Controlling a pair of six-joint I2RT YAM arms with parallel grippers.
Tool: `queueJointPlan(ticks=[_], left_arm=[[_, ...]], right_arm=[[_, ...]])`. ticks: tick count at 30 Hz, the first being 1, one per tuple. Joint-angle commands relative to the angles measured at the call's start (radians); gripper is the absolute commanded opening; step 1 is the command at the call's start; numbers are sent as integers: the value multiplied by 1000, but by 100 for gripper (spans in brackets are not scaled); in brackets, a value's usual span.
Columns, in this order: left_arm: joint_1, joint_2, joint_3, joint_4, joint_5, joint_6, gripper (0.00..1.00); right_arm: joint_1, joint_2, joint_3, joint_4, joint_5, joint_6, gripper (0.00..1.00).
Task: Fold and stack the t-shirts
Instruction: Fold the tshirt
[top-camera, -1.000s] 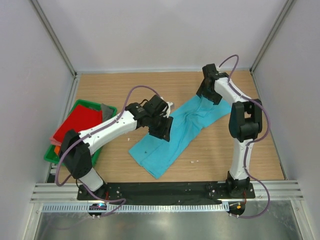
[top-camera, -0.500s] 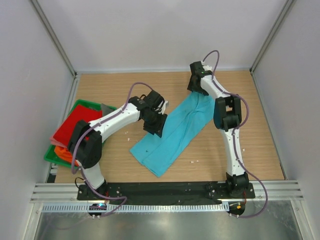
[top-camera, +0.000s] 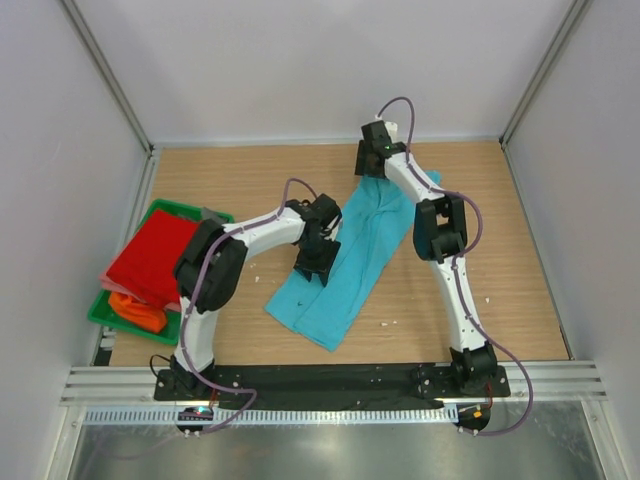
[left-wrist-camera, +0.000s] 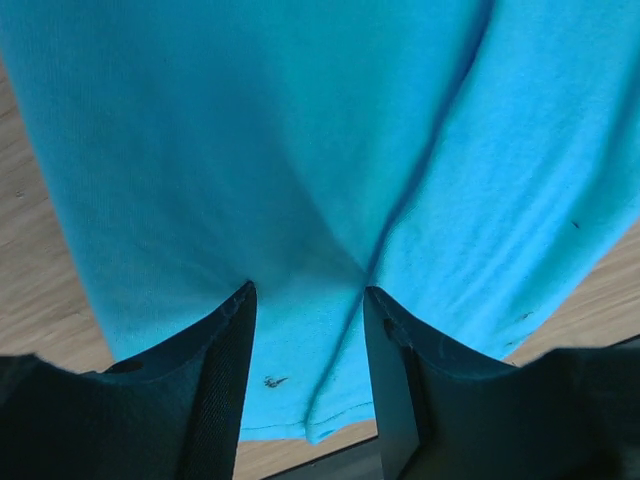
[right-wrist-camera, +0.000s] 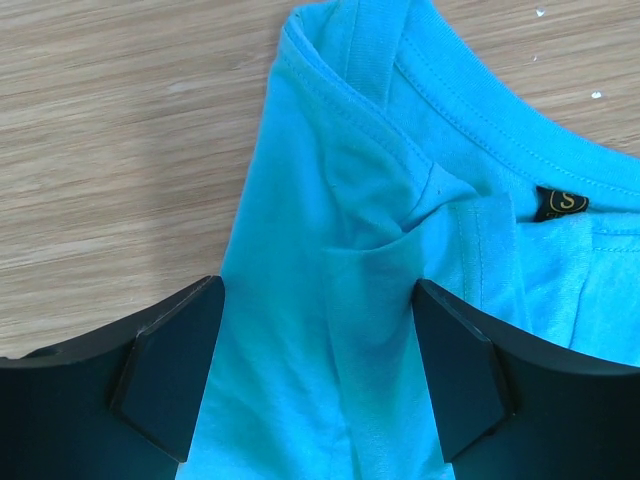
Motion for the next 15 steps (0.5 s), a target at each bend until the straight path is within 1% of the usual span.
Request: queueJointPlan(ticks=[1, 4, 5, 7, 10, 13, 15], left_arm=[[-34, 13, -77, 8, 25, -71, 49], [-58, -23, -169, 61, 43, -140, 49], [-70, -33, -186, 81, 74, -174, 49], [-82, -44, -224, 101, 89, -208, 48], [-146, -64, -229, 133, 103, -245, 48], [-182, -69, -217, 150, 125, -295, 47], [-186, -82, -214, 164, 123, -312, 47]], right_arm=[[-3, -20, 43, 27, -21, -18, 82], [-3, -17, 45, 41, -30, -17, 82], [-3, -14, 54, 44, -34, -18, 82], [-3, -3, 75, 44, -39, -18, 82], [-3, 7, 92, 56, -76, -23, 82], [-3, 6, 103, 68, -91, -26, 82], [-3, -3, 129, 59, -97, -21, 82]])
